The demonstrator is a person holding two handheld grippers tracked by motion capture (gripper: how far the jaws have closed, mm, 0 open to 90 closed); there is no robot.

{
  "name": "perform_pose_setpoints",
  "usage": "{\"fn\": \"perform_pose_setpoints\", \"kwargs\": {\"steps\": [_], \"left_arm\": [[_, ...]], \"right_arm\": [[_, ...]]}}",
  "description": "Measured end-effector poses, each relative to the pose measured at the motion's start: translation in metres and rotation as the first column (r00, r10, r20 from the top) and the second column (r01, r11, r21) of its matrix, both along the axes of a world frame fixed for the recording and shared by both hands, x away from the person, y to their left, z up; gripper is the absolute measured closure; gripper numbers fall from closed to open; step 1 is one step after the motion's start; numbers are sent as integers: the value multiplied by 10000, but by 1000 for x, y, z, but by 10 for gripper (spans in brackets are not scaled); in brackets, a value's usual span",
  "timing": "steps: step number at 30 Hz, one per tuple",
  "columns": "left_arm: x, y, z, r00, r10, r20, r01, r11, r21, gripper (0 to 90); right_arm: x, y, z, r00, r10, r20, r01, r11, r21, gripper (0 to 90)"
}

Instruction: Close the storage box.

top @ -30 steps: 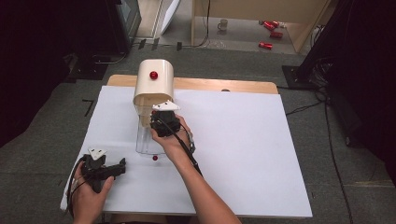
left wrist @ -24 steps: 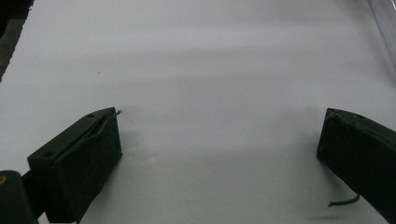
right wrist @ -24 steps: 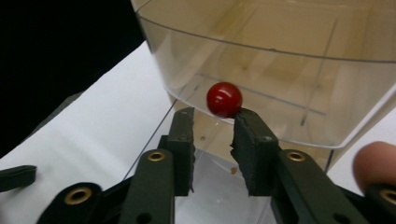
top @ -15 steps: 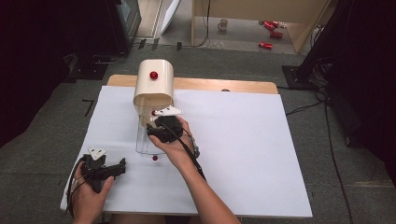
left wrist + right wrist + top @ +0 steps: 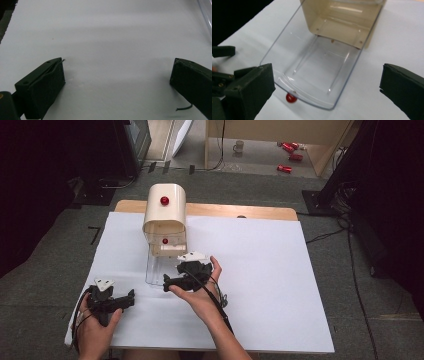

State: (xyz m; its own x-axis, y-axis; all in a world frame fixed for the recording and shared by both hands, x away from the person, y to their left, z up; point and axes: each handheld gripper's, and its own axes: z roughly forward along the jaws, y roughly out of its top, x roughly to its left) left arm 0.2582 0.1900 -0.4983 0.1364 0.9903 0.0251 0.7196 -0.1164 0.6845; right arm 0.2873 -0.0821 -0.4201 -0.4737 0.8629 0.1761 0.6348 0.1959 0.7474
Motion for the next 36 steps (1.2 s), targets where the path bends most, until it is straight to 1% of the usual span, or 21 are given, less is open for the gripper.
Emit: {"fn": "perform_pose_setpoints", "kwargs": {"steps": [2, 4, 6, 8, 9, 10, 11, 13, 14, 17, 18, 19, 20, 21, 25, 29, 32, 35, 36], "left_arm": [[0, 0, 0, 10000, 0, -9, 0, 10000, 1, 0], [0, 0, 0, 10000, 7, -22, -7, 10000, -21, 0], [0, 0, 0, 10000, 13, -3, -13, 10000, -26, 0], [0, 0, 0, 10000, 8, -8, -8, 10000, -16, 0], [0, 0, 0, 10000, 12, -5, -12, 10000, -18, 0], [0, 0, 0, 10000, 12, -2, -12, 10000, -22, 0], [0, 0, 0, 10000, 13, 5, -13, 10000, -23, 0], [0, 0, 0, 10000, 16, 6, -16, 10000, -26, 0], [0, 0, 0, 10000, 14, 6, -14, 10000, -24, 0], [0, 0, 0, 10000, 13, 5, -13, 10000, -25, 0], [0, 0, 0, 10000, 13, 4, -13, 10000, -24, 0], [0, 0, 0, 10000, 13, 8, -13, 10000, -25, 0], [0, 0, 0, 10000, 13, 8, -13, 10000, -25, 0], [0, 0, 0, 10000, 11, 7, -11, 10000, -24, 0], [0, 0, 0, 10000, 12, 9, -12, 10000, -27, 0], [0, 0, 0, 10000, 11, 7, -11, 10000, -26, 0], [0, 0, 0, 10000, 13, 10, -13, 10000, -30, 0], [0, 0, 0, 10000, 10, 13, -10, 10000, -35, 0], [0, 0, 0, 10000, 16, 12, -16, 10000, -46, 0]], "right_arm": [[-10, -4, -7, 10000, -23, 0, 23, 10000, -84, 0], [-12, -5, -9, 10000, -23, 11, 23, 9999, -117, 0], [-19, -7, -14, 10000, -40, 0, 40, 9998, -181, 0], [-25, -9, -19, 9999, -107, -34, 106, 9999, -115, 0], [-31, -11, -24, 9998, -163, -110, 162, 9999, -35, 0], [-31, -11, -24, 9998, -163, -110, 162, 9999, -35, 0], [-37, -11, -31, 9996, -194, -228, 194, 9998, 7, 0], [-39, -11, -33, 9994, -196, -290, 196, 9998, 11, 0], [-43, -11, -40, 9986, -249, -459, 255, 9996, 109, 0], [-49, -10, -49, 9980, -245, -577, 256, 9995, 183, 0], [-49, -10, -49, 9980, -245, -577, 256, 9995, 183, 0], [-52, -8, -54, 9975, -203, -682, 218, 9995, 219, 0], [-52, -8, -54, 9975, -203, -682, 218, 9995, 219, 0], [-53, -6, -58, 9968, -195, -774, 218, 9994, 285, 0], [-55, -2, -62, 9966, -151, -811, 178, 9993, 320, 0], [-57, 8, -68, 9962, -113, -865, 148, 9991, 394, 0], [-58, 14, -71, 9973, -205, -711, 231, 9991, 362, 45], [-59, 21, -75, 9970, -197, -748, 224, 9991, 353, 80], [-60, 23, -76, 9976, -249, -641, 267, 9993, 276, 102]]}}
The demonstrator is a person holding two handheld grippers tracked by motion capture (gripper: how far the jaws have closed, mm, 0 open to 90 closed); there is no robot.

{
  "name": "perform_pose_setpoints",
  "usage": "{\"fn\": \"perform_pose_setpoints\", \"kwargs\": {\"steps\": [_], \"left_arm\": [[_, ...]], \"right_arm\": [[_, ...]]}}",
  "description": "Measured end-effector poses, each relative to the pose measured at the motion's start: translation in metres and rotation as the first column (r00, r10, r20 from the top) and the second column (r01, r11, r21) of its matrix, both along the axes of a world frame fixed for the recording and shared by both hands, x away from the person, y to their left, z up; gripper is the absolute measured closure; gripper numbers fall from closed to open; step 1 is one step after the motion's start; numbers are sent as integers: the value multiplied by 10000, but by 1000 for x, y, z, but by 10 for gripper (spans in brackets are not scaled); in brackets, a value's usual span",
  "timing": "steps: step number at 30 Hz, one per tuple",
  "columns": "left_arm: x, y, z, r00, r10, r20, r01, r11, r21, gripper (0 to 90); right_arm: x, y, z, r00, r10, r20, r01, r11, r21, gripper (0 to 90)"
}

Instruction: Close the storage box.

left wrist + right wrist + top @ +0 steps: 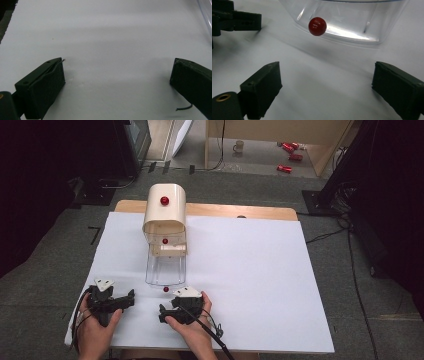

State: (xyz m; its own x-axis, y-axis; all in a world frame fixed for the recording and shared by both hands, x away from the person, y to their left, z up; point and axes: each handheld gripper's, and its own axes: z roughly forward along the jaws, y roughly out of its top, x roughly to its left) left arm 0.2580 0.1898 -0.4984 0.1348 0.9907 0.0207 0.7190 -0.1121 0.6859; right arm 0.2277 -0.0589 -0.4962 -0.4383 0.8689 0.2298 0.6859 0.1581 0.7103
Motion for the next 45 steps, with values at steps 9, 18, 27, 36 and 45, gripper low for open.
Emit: {"fn": "perform_pose_setpoints", "kwargs": {"steps": [9, 18, 27, 36, 45], "left_arm": [[0, 0, 0, 10000, -4, -9, 4, 10000, 8, 0], [0, 0, 0, 10000, -1, -6, 1, 10000, 3, 0], [0, 0, 0, 10000, -6, -7, 6, 10000, 6, 0], [0, 0, 0, 10000, -3, -6, 3, 10000, 3, 0], [0, 0, 0, 10000, -2, -3, 2, 10000, 1, 0]], "right_arm": [[5, 6, 0, 9979, -573, 299, 561, 9977, 379, 544], [12, 15, 5, 9982, -421, 438, 398, 9979, 520, 748], [15, 15, 13, 9982, -376, 473, 346, 9975, 621, 762], [18, 15, 20, 9974, -433, 571, 407, 9981, 461, 797], [20, 18, 11, 9982, -467, 373, 449, 9979, 471, 746]]}}
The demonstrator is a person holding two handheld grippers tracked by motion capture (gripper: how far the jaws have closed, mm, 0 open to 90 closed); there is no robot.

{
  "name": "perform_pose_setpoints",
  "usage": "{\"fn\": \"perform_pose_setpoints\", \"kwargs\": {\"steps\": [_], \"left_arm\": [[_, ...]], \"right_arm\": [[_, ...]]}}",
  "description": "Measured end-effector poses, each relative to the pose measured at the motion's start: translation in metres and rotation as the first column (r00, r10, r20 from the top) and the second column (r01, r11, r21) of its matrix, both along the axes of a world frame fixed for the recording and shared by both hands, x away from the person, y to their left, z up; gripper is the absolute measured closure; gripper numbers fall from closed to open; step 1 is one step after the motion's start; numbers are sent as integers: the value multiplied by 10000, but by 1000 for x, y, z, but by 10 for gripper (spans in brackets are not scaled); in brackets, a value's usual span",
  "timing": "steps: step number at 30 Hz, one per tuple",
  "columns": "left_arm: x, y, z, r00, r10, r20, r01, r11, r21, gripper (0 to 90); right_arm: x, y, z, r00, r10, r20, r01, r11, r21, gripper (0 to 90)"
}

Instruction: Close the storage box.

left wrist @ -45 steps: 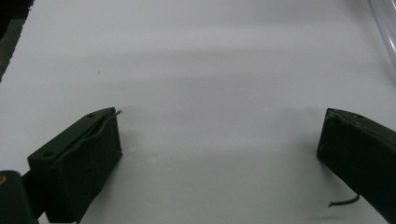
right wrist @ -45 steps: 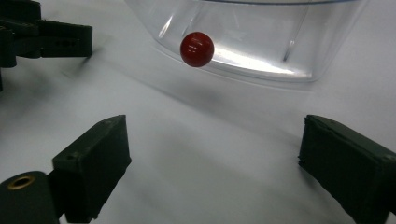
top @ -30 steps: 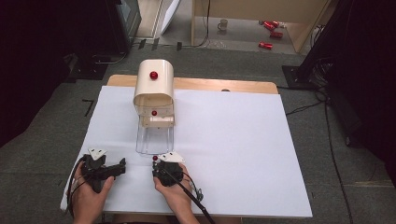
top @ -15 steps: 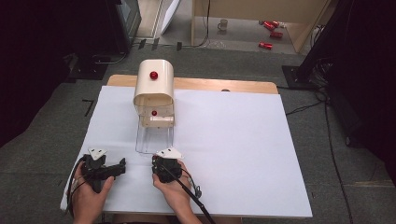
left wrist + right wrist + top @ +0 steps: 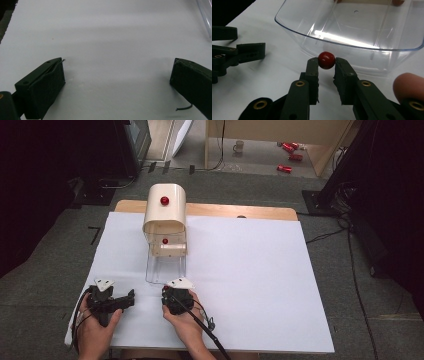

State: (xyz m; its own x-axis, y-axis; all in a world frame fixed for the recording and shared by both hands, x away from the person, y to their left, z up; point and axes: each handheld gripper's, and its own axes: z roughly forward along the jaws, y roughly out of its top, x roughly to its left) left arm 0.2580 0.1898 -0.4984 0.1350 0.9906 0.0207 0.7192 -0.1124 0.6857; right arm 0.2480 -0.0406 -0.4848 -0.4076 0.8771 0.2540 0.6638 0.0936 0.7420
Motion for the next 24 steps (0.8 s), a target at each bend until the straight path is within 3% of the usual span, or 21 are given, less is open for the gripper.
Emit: {"fn": "perform_pose_setpoints", "kwargs": {"steps": [14, 24], "left_arm": [[0, 0, 0, 10000, -5, -3, 5, 10000, 4, 0], [0, 0, 0, 10000, -2, 4, 2, 10000, 0, 0]], "right_arm": [[6, 3, -3, 9996, -201, -202, 202, 9998, 49, 751], [10, 1, 9, 9998, -196, -7, 196, 9997, 116, 754]]}}
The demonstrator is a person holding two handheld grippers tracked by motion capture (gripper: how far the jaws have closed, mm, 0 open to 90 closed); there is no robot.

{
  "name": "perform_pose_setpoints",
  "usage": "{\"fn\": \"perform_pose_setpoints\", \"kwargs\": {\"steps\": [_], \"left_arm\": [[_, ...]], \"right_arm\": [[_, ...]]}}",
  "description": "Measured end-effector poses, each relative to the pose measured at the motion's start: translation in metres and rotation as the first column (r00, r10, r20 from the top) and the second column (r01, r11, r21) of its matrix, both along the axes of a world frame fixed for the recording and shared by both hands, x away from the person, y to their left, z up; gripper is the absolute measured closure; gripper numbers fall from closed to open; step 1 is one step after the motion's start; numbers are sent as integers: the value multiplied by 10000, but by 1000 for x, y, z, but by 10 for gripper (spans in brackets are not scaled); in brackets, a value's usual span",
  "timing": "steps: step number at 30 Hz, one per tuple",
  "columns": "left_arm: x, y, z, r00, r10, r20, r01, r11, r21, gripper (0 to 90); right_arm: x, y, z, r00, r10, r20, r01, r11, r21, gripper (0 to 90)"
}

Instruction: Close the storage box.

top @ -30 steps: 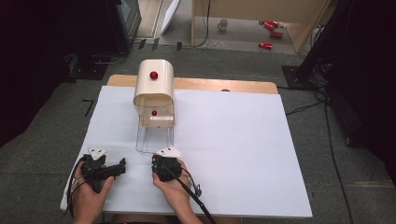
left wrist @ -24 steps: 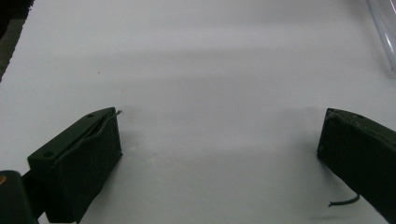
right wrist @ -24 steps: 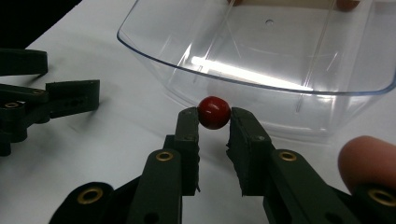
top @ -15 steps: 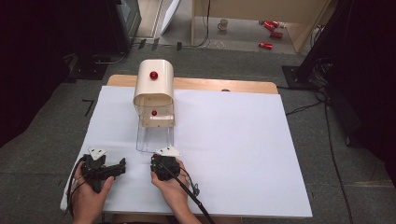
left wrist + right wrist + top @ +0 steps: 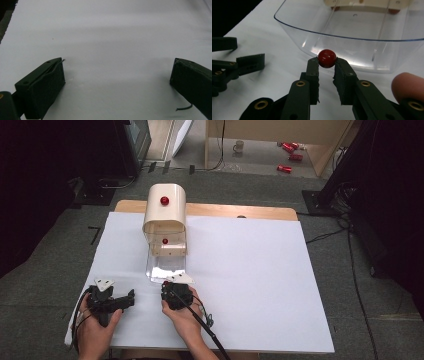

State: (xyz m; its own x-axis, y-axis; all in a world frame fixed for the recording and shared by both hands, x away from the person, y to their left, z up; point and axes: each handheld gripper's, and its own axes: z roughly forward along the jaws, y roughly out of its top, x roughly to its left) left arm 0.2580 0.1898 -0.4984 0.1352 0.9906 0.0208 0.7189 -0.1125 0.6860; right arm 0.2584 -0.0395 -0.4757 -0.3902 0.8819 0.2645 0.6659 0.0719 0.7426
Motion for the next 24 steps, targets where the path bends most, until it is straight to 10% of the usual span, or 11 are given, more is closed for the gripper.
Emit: {"fn": "perform_pose_setpoints", "kwargs": {"steps": [24], "left_arm": [[0, 0, 0, 10000, 5, 6, -5, 10000, 5, 0]], "right_arm": [[45, -1, 11, 9998, -217, -29, 217, 9998, -6, 753]]}}
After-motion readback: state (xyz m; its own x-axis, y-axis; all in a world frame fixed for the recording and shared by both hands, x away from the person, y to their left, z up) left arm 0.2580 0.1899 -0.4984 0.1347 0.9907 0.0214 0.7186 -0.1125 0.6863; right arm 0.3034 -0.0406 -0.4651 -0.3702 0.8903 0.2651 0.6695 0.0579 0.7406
